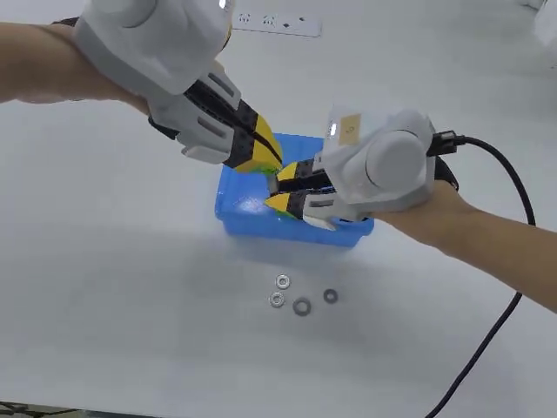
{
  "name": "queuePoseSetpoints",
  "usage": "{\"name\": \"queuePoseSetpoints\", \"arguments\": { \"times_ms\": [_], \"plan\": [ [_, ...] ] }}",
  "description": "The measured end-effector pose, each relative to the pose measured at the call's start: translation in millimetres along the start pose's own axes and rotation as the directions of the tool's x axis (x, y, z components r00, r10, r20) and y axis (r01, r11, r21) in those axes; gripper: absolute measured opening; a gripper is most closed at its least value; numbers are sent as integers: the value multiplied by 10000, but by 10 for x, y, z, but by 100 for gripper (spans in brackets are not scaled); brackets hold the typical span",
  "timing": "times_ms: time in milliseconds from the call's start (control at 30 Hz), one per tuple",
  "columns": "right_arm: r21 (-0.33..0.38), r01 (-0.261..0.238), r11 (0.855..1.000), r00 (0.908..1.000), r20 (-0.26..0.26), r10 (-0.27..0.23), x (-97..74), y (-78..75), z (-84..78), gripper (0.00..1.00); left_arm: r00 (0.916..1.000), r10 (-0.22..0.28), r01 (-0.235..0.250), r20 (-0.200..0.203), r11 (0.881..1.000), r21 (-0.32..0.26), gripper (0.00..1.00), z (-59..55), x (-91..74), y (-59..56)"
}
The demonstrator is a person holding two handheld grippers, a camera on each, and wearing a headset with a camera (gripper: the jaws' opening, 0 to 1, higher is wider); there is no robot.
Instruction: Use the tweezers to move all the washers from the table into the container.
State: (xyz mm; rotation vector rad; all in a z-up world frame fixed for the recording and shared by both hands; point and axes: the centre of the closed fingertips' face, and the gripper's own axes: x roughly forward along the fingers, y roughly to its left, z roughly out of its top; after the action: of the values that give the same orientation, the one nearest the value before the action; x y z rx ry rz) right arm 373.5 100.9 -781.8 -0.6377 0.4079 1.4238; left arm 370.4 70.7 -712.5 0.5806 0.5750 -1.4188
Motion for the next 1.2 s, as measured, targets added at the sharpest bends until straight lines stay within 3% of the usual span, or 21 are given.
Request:
{"name": "queuePoseSetpoints", "arguments": {
  "times_ms": [533, 967, 1200],
  "plan": [
    [-180, 226, 9996, 9997, 107, -224, -109, 7, 85, 11, 9998, 206, -206, -5, 9995, 258, 5, 109, -57, -63],
    [-591, 543, 9968, 9981, 311, -526, -346, 35, 287, 11, 9993, 376, -382, 91, 9959, 825, 5, 372, -228, -185],
    [-882, 648, 9940, 9975, 347, -619, -466, 160, 397, 11, 9991, 408, -417, 99, 9933, 1080, 5, 487, -310, -333]
  ]
}}
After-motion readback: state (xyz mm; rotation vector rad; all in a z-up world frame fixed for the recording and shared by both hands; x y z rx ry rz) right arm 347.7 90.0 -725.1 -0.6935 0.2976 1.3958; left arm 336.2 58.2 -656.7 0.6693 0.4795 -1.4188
